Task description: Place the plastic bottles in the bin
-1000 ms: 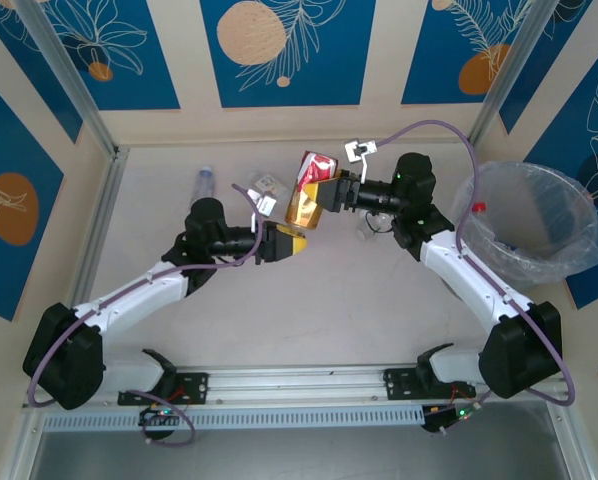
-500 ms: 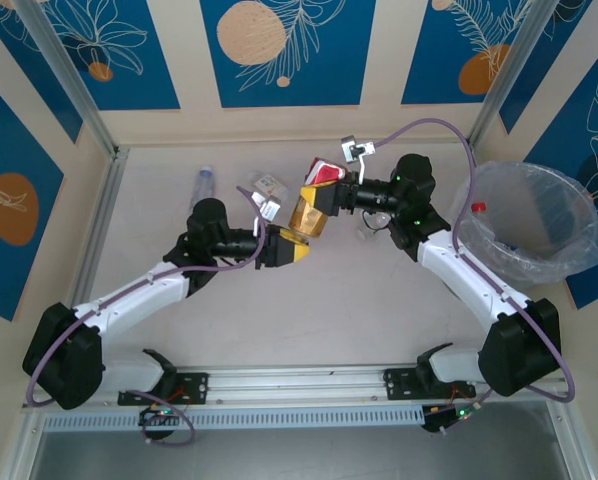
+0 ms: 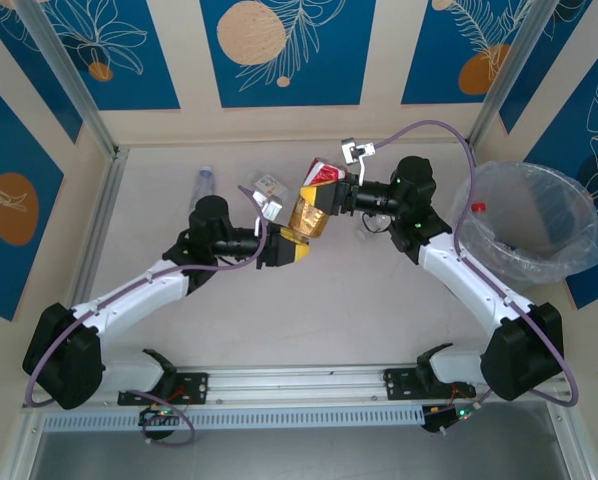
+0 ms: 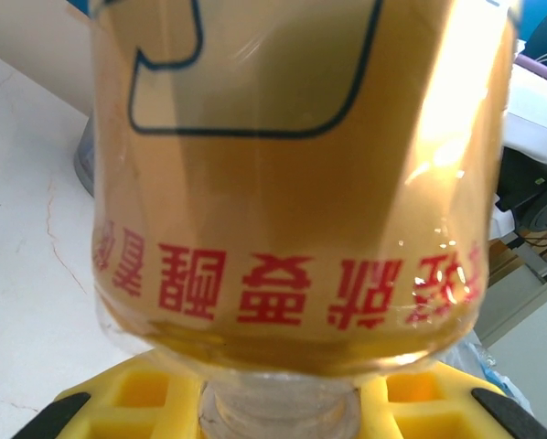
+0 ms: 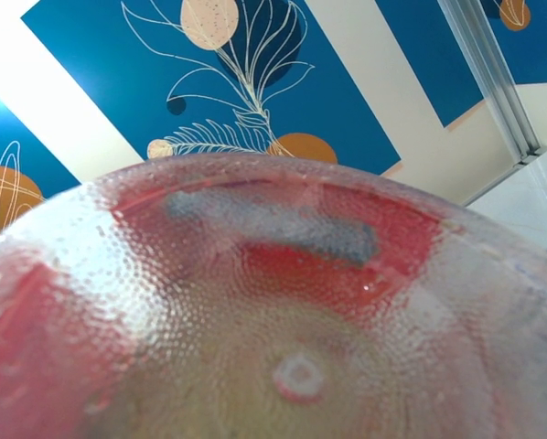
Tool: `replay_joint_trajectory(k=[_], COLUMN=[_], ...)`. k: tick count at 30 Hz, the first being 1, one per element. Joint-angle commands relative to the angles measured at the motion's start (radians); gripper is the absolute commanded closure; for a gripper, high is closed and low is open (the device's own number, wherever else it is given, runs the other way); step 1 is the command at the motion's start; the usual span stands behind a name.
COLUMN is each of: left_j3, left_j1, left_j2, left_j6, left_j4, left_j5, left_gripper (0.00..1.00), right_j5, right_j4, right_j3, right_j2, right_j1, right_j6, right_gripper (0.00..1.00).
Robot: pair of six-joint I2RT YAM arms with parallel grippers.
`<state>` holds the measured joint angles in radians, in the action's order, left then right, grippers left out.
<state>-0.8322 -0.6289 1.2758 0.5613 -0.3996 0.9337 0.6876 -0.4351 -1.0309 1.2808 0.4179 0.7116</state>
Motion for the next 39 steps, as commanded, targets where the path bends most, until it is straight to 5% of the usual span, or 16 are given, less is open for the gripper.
replay_joint_trajectory(k=[1,2,3,9,18,30,39], left_j3=[-0.04,-0.043,-0.044,-0.03,-0.044,-0.11,-0.136], left_j1=[-0.01,-0.011,-0.01,-0.01,-0.01,-0.008,-0.009], left_j2=[-0.003,-0.003,-0.004,-0.025,-0.023,0.065,0.117], left_j6=[-0.023,-0.03,-0.039,-0.081,-0.13,-0.088,-0.065], left_j4=[0.094,0.112,0.125,0.141,0.262,0.449,0.475], left_j5=[-0.05,-0.058,-0.065,-0.069,-0.209,-0.564,-0.626], left_gripper=[0.66,0.37,0.26,0.02,0.01,0.01,0.01], right_j5=[-0.082,-0.093,-0.106,-0.223,-0.505,-0.613,-0.749], right_j4=[0.033,0.046,0.064,0.264,0.656,0.998,1.061], right_j3=[0.015,0.017,0.02,-0.006,-0.136,-0.383,-0.472], right_j2=[-0.035,-0.042,-0.052,-0.111,-0.178,-0.179,-0.227], right_j1=[-0.005,-0.007,-0.011,-0.041,-0.089,-0.261,-0.442], right_j6=[-0.093,-0.102,-0.115,-0.21,-0.332,-0.44,-0.509], right_gripper=[0.58,0.58,0.58,0.64,0.65,0.64,0.63])
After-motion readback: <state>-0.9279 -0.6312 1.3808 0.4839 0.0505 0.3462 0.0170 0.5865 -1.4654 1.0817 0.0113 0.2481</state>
